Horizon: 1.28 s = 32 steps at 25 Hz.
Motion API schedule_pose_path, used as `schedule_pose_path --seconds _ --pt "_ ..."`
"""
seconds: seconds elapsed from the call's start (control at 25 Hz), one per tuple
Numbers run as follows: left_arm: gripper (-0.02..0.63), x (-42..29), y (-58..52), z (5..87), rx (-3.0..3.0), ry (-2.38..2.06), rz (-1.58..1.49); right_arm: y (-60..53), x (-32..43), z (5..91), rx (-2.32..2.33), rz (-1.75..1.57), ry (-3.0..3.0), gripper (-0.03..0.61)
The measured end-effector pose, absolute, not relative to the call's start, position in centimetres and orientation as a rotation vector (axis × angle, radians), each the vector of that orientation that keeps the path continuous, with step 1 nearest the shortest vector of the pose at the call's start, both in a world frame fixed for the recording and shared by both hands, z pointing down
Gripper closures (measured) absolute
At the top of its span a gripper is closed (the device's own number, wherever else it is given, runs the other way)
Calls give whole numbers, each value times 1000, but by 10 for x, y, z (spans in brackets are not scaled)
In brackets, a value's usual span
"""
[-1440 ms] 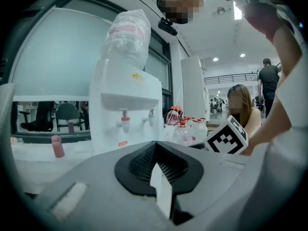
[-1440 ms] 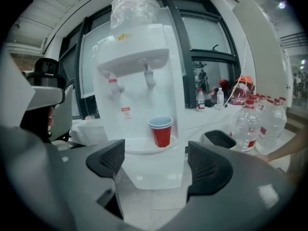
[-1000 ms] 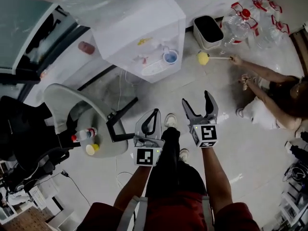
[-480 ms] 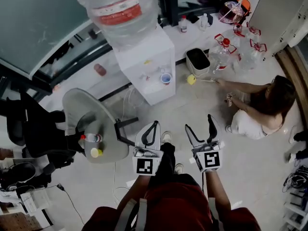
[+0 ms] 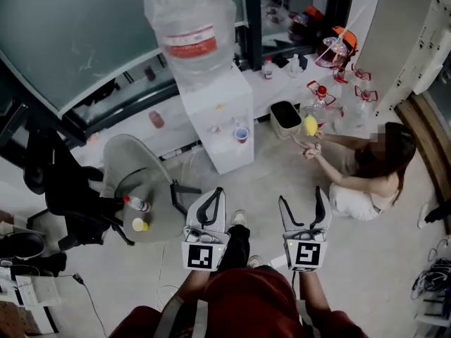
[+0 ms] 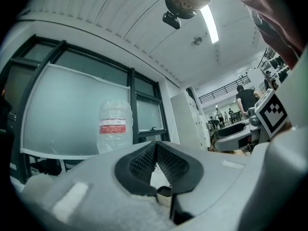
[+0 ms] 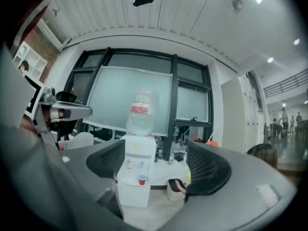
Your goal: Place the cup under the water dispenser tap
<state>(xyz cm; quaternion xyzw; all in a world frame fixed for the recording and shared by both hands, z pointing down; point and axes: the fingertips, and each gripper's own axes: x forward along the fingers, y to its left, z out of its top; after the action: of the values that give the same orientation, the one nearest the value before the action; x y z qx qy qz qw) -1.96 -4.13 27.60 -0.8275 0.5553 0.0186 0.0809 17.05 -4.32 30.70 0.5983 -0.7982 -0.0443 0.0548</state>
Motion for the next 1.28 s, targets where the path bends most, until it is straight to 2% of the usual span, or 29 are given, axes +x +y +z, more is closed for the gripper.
schedule_pose_path --seconds 0.32,0.68,0.88,1.04,1.28 --pt "615 -19 -14 257 -2437 1649 80 -14 179 284 1861 -180 -2444 196" --pt "616 -21 2 255 -2451 1619 126 4 172 276 1867 -216 -2444 367" --pt "615 -22 5 252 -2459 1581 140 8 168 276 1885 -224 -2425 498" --pt "615 -25 6 251 -2463 1578 133 11 170 269 1929 -228 -2431 571" --pt "615 -28 4 252 -2452 1593 124 7 169 275 1883 -203 -2431 577"
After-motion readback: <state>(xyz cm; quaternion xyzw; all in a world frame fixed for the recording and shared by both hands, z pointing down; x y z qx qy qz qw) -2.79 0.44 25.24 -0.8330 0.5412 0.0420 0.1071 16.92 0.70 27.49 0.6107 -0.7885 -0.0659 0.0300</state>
